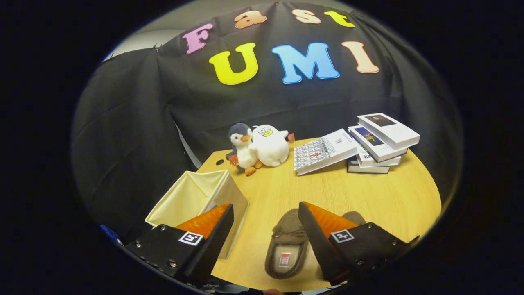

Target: Open the storage box then place both shoes into the box .Put the left shoe in first, then the right shoe, with the right side of both shoes facing outward in a uniform manner.

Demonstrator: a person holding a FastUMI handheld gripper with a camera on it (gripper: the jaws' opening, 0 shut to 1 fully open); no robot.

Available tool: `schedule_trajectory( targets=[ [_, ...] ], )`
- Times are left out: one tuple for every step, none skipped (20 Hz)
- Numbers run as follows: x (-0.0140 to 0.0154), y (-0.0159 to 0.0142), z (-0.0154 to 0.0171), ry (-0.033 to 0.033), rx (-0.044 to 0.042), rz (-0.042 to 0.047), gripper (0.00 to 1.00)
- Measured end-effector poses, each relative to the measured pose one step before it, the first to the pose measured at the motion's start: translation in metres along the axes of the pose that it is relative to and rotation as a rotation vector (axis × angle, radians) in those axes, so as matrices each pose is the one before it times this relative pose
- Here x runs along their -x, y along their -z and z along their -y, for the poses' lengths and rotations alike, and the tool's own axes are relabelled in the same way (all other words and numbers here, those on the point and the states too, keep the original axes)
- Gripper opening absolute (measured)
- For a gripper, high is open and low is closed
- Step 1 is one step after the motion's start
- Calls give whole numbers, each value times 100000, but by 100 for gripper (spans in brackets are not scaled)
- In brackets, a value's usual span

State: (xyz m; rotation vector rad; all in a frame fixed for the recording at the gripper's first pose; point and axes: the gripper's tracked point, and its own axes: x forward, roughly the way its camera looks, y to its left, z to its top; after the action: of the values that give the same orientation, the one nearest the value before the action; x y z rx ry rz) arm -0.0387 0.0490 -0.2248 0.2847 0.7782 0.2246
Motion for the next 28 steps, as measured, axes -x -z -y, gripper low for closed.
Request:
schedule_trajectory(
  targets=[
    [-288,775,843,1073,-25,-1726,98],
    [-300,1017,745,1083,267,-2117,98],
    [-260,958,548,597,315,-2263,98],
    [-251,931,437,305,439,-2072,98],
    [-333,927,389,459,852,-2281,98],
    [-284,766,359,485,966,-2112,98],
    [-494,883,343,245,605,-2310,98],
    [-474,838,344,470,587,-2410,98],
    [-245,648,347,633,853,-1811,98],
    [-240,692,401,664,1026,-1721,98],
    [-412,598,166,625,1084,-1884,98],
    [-492,636,200,347,811,-2030,98],
    [-512,544,361,886,665,-1813,98],
    [-642,546,375,855,669,-1965,98],
    [-599,500,72,362,407,-2103,98],
    [-562,536,291,1056,729,-1810,98],
    [-587,428,156,1420,1033,-1996,97],
    [-521,344,183,1416,804,-1961,92],
    [-475,229,-54,445,349,-1607,86],
    [-402,153,17,370,-420,-1674,76],
    [-349,160,-444,-2052,-2295,-2174,68],
    [49,191,-637,-2608,-3968,-1271,49],
    [-125,-217,325,1420,-3555,-208,40],
    [87,-99,127,119,-2810,-1301,14],
    [56,115,75,-850,75,-1521,6],
    [260,-242,-52,-283,-992,-431,6],
    [288,-262,-21,139,-3077,284,6],
    [578,-239,-243,-1323,-4025,561,6]
  ],
)
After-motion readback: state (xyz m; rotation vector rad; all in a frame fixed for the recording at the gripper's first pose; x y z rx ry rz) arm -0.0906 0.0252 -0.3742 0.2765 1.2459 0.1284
